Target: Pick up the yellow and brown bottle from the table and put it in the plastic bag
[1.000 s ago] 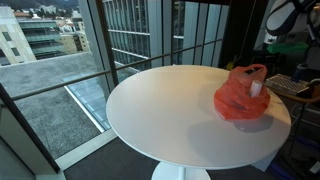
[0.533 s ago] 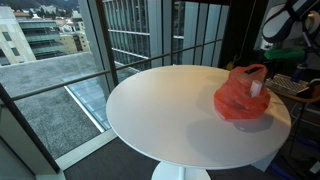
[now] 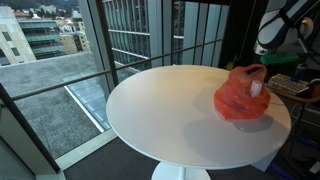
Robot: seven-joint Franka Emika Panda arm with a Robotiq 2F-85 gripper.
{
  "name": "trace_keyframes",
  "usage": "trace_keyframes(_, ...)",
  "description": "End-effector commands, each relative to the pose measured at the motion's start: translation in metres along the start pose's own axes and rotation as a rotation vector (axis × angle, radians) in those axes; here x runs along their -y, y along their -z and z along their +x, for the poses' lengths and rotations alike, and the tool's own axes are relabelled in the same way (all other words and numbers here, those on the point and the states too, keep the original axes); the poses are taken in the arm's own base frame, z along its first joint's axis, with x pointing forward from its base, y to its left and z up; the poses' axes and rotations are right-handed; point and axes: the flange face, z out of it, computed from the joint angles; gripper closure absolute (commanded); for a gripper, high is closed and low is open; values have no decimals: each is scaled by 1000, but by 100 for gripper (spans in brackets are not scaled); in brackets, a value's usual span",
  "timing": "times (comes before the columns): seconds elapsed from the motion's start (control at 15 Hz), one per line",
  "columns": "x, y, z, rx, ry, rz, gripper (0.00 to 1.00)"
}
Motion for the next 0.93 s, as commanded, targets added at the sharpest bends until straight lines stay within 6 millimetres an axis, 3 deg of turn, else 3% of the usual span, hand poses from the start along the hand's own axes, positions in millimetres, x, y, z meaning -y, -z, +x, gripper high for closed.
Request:
trace_keyframes(0.0,3,-4,2,-30,-3,-16,39)
trace_keyframes(0.27,3,1,4,-43,-12,-9,71)
trace_keyframes(0.53,4,43,9,-74,-37,26,71)
trace_keyframes(0.87,8,111,6,-130,-37,83,71)
